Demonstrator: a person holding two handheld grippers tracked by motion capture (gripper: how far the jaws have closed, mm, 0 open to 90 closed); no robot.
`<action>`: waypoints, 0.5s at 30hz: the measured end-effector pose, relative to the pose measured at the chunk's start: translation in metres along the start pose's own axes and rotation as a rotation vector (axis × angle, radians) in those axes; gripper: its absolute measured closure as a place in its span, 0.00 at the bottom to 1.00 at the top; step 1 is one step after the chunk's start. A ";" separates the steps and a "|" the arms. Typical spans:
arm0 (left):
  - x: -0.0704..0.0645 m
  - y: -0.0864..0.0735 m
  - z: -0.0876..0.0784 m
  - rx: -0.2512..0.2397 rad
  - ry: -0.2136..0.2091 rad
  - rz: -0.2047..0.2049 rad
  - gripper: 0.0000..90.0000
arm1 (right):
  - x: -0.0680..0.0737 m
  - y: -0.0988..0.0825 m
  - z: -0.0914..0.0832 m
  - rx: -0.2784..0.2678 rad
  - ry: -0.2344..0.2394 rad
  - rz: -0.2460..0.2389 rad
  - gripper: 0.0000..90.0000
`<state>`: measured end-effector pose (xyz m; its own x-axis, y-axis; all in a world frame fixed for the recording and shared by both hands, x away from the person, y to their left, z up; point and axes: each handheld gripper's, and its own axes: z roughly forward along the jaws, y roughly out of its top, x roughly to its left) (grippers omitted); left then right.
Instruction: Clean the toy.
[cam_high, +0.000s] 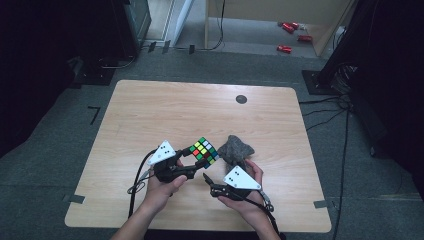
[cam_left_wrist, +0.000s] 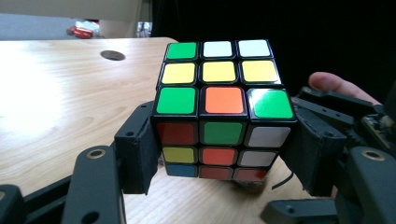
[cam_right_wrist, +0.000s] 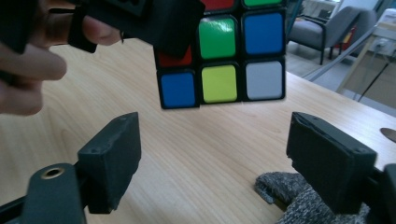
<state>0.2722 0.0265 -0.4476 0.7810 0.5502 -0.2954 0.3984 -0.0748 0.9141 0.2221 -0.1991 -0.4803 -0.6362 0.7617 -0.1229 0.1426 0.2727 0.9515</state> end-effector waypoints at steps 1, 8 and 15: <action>-0.001 0.000 0.001 0.005 -0.004 0.005 0.39 | 0.000 0.000 0.001 0.000 -0.006 -0.001 0.20; -0.009 -0.004 0.008 0.033 -0.030 0.011 0.39 | 0.002 0.001 0.001 -0.022 -0.040 -0.007 0.27; -0.006 -0.004 0.010 0.048 -0.055 -0.023 0.39 | 0.004 0.002 -0.002 -0.029 -0.075 -0.027 0.38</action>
<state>0.2708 0.0149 -0.4527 0.7964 0.5056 -0.3319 0.4380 -0.1037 0.8930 0.2187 -0.1968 -0.4785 -0.5807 0.7964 -0.1689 0.1033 0.2779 0.9550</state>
